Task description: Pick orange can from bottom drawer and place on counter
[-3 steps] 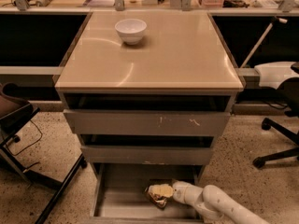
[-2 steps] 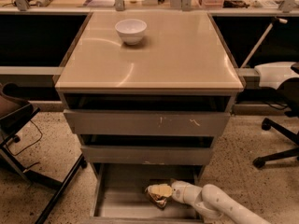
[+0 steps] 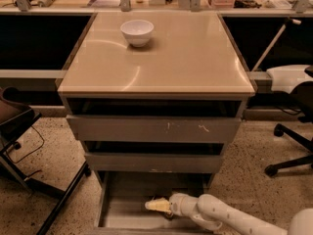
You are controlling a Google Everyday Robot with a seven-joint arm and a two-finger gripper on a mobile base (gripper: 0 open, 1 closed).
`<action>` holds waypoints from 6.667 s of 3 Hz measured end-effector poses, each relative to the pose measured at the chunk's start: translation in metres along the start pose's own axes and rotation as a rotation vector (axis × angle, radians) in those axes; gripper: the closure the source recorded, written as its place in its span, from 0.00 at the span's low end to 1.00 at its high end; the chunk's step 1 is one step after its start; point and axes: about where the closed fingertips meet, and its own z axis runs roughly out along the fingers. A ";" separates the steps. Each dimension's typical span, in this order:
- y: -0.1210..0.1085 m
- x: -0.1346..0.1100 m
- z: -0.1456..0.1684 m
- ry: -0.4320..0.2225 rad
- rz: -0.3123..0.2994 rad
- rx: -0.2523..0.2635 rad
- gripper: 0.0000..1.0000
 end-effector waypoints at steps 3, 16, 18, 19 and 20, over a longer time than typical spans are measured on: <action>-0.042 0.040 0.051 0.023 0.044 0.138 0.00; -0.081 -0.022 -0.263 0.033 0.042 0.780 1.00; 0.005 -0.044 -0.358 0.033 -0.014 0.999 1.00; 0.061 -0.072 -0.370 0.022 -0.076 1.009 1.00; 0.073 -0.103 -0.389 -0.034 -0.099 1.049 1.00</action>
Offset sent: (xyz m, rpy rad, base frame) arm 0.0096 0.0064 -0.0303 -0.0197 0.0210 -0.0759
